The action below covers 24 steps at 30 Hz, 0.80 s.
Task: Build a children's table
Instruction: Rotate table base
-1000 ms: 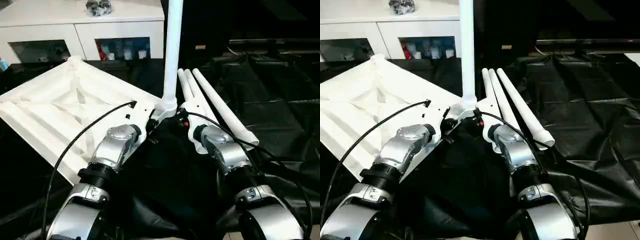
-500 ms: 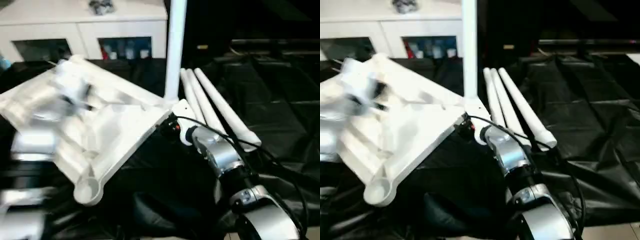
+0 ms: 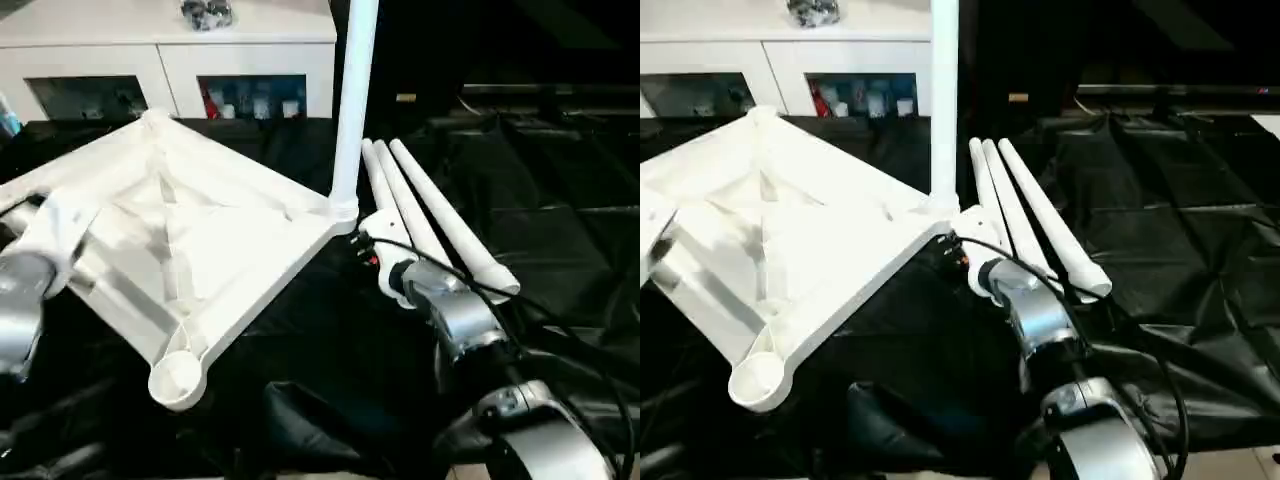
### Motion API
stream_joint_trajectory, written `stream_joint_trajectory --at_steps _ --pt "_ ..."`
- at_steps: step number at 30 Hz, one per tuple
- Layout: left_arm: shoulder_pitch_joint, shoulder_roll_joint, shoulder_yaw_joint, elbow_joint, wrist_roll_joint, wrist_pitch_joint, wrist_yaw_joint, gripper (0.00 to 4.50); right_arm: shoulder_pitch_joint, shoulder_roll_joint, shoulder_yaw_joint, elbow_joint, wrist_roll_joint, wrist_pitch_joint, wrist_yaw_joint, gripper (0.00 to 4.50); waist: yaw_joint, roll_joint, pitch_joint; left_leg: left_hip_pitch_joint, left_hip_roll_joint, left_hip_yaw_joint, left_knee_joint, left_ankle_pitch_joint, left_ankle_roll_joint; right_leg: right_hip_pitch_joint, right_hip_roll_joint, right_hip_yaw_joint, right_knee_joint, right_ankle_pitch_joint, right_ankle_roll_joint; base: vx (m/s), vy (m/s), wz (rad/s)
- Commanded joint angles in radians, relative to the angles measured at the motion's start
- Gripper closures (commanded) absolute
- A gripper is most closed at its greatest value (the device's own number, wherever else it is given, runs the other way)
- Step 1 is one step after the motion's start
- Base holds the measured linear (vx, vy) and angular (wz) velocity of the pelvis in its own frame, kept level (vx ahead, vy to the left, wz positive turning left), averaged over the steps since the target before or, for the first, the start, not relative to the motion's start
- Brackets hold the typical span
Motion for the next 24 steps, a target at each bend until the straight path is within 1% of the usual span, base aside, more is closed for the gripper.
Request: stream_joint_trajectory --at_steps 1,2,3,4,5,6,7,8,9,10,11,12,13,14,15,16,17,19,20,21,22,23,24 --pt "0.023 0.015 -0.047 -0.017 -0.034 0.025 -0.076 4.42 -0.012 0.008 0.001 0.03 0.02 -0.01 0.015 1.23 0.002 0.019 -0.065 0.039 0.053 -0.031 -0.084 -0.269 -0.046 0.032 -0.058 0.048 -0.062 -0.153 -0.211 0.0 0.0 0.0" --pt "0.027 0.017 -0.053 -0.019 -0.036 0.024 -0.083 4.47 -0.013 0.011 0.001 0.034 0.023 -0.011 0.017 1.34 0.002 0.016 -0.065 0.04 0.053 -0.031 -0.084 -0.272 -0.046 0.031 -0.058 0.049 -0.062 -0.149 -0.212 0.0 0.0 0.0" --pt "0.033 0.019 -0.068 -0.015 -0.043 0.01 -0.105 4.49 -0.022 0.021 0.004 0.051 0.021 -0.02 0.02 1.4 -0.001 -0.003 -0.066 0.038 0.054 -0.028 -0.084 -0.267 -0.042 0.033 -0.057 0.049 -0.063 -0.134 -0.217 0.0 0.0 0.0" --pt "0.034 0.018 -0.076 -0.009 -0.051 0.008 -0.122 4.49 -0.031 0.03 0.007 0.065 0.019 -0.025 0.023 1.4 0.003 0.002 -0.067 0.038 0.053 -0.029 -0.083 -0.245 -0.037 0.034 -0.06 0.05 -0.057 -0.118 -0.222 0.0 0.0 0.0" --pt "0.034 0.022 -0.094 0.004 -0.053 -0.002 -0.148 4.5 -0.041 0.04 0.008 0.08 0.02 -0.028 0.028 1.45 0.002 0.004 -0.065 0.036 0.053 -0.03 -0.084 -0.244 -0.037 0.034 -0.06 0.05 -0.057 -0.12 -0.222 0.0 0.0 0.0" --pt "0.034 0.032 -0.13 0.022 -0.041 -0.027 -0.189 4.5 -0.061 0.053 0.008 0.106 0.018 -0.047 0.029 1.54 0.003 -0.002 -0.066 0.04 0.054 -0.03 -0.084 -0.249 -0.037 0.032 -0.062 0.05 -0.059 -0.131 -0.22 0.0 0.0 0.0" --pt "0.035 0.034 -0.139 0.025 -0.038 -0.032 -0.2 4.5 -0.066 0.057 0.008 0.112 0.019 -0.051 0.03 1.66 0.002 -0.004 -0.064 0.039 0.055 -0.03 -0.085 -0.259 -0.04 0.032 -0.062 0.05 -0.058 -0.141 -0.219 0.0 0.0 0.0" --pt "0.038 0.037 -0.157 0.016 -0.047 -0.039 -0.241 4.5 -0.076 0.065 0.001 0.127 0.027 -0.055 0.038 1.76 0.0 -0.014 -0.063 0.039 0.056 -0.029 -0.087 -0.258 -0.038 0.034 -0.062 0.051 -0.06 -0.145 -0.216 0.0 0.0 0.0" --pt "0.042 0.038 -0.168 0.004 -0.06 -0.038 -0.273 4.5 -0.084 0.07 -0.004 0.14 0.033 -0.059 0.042 1.82 0.003 -0.012 -0.062 0.041 0.057 -0.03 -0.087 -0.258 -0.04 0.033 -0.066 0.052 -0.059 -0.156 -0.215 0.0 0.0 0.0" --pt "0.044 0.044 -0.186 -0.014 -0.071 -0.04 -0.317 4.5 -0.098 0.074 -0.003 0.166 0.029 -0.071 0.041 1.82 0.002 -0.013 -0.061 0.041 0.057 -0.03 -0.088 -0.26 -0.045 0.033 -0.067 0.052 -0.059 -0.168 -0.216 0.0 0.0 0.0" --pt "0.045 0.048 -0.198 -0.025 -0.077 -0.042 -0.345 4.5 -0.107 0.076 -0.001 0.183 0.025 -0.079 0.039 1.88 0.003 -0.01 -0.061 0.042 0.058 -0.03 -0.089 -0.263 -0.049 0.032 -0.066 0.053 -0.059 -0.17 -0.215 0.0 0.0 0.0" --pt "0.045 0.058 -0.218 -0.044 -0.096 -0.038 -0.398 4.5 -0.124 0.081 -0.001 0.211 0.022 -0.093 0.034 1.88 0.004 -0.008 -0.061 0.046 0.059 -0.029 -0.089 -0.267 -0.054 0.028 -0.065 0.053 -0.06 -0.167 -0.214 0.0 0.0 0.0" --pt "0.044 0.062 -0.228 -0.053 -0.105 -0.037 -0.422 4.5 -0.132 0.083 -0.001 0.224 0.021 -0.099 0.033 2.04 0.003 -0.008 -0.06 0.048 0.057 -0.027 -0.091 -0.284 -0.066 0.028 -0.06 0.053 -0.059 -0.165 -0.213 0.0 0.0 0.0" --pt "0.062 0.099 -0.276 -0.116 -0.143 -0.063 -0.536 4.5 -0.151 0.09 -0.007 0.256 0.024 -0.113 0.03 2.15 0.007 -0.006 -0.061 0.049 0.056 -0.03 -0.091 -0.292 -0.074 0.029 -0.064 0.052 -0.06 -0.167 -0.212 0.0 0.0 0.0" --pt "0.065 0.104 -0.282 -0.126 -0.15 -0.063 -0.551 4.5 -0.153 0.091 -0.008 0.259 0.024 -0.114 0.03 2.22 0.008 -0.005 -0.061 0.047 0.057 -0.031 -0.092 -0.299 -0.077 0.031 -0.066 0.053 -0.058 -0.171 -0.213 0.0 0.0 0.0" --pt "0.074 0.116 -0.297 -0.162 -0.17 -0.053 -0.588 4.5 -0.156 0.093 -0.01 0.263 0.027 -0.117 0.032 2.22 0.007 -0.006 -0.059 0.047 0.058 -0.03 -0.094 -0.312 -0.081 0.029 -0.064 0.053 -0.06 -0.179 -0.212 0.0 0.0 0.0" --pt "0.089 0.129 -0.317 -0.225 -0.223 -0.078 -0.674 4.5 -0.165 0.098 -0.013 0.278 0.028 -0.122 0.031 2.33 0.009 -0.004 -0.059 0.051 0.058 -0.031 -0.095 -0.336 -0.092 0.028 -0.067 0.054 -0.06 -0.196 -0.212 0.0 0.0 0.0" --pt "0.089 0.129 -0.317 -0.225 -0.223 -0.078 -0.674 4.5 -0.165 0.098 -0.013 0.278 0.028 -0.122 0.031 2.59 0.006 -0.006 -0.057 0.05 0.057 -0.029 -0.097 -0.346 -0.097 0.027 -0.061 0.054 -0.06 -0.199 -0.211 0.0 0.0 0.0" --pt "0.093 0.126 -0.337 -0.275 -0.263 -0.071 -0.731 4.5 -0.171 0.104 -0.011 0.294 0.025 -0.132 0.031 2.67 0.006 0.006 -0.057 0.054 0.055 -0.029 -0.095 -0.364 -0.104 0.024 -0.06 0.056 -0.06 -0.207 -0.204 0.0 0.0 0.0" --pt "0.096 0.122 -0.347 -0.306 -0.288 -0.062 -0.758 4.5 -0.171 0.107 -0.009 0.299 0.023 -0.137 0.032 2.76 0.002 0.01 -0.056 0.05 0.054 -0.031 -0.098 -0.381 -0.115 0.027 -0.06 0.056 -0.063 -0.22 -0.2 0.0 0.0 0.0" --pt "0.097 0.11 -0.362 -0.347 -0.312 -0.044 -0.78 4.5 -0.169 0.11 -0.006 0.302 0.023 -0.145 0.036 2.85 0.008 0.013 -0.058 0.055 0.055 -0.032 -0.096 -0.386 -0.121 0.027 -0.062 0.055 -0.061 -0.221 -0.203 0.0 0.0 0.0" --pt "0.095 0.091 -0.379 -0.381 -0.33 -0.048 -0.796 4.5 -0.166 0.113 -0.008 0.302 0.026 -0.148 0.039 2.85 0.003 0.009 -0.058 0.054 0.056 -0.03 -0.096 -0.386 -0.12 0.028 -0.06 0.056 -0.062 -0.21 -0.207 0.0 0.0 0.0" --pt "0.082 0.07 -0.394 -0.399 -0.342 -0.038 -0.804 4.5 -0.171 0.115 -0.012 0.312 0.03 -0.154 0.04 2.94 0.005 0.018 -0.059 0.051 0.055 -0.032 -0.094 -0.368 -0.123 0.032 -0.062 0.055 -0.057 -0.188 -0.213 0.0 0.0 0.0"
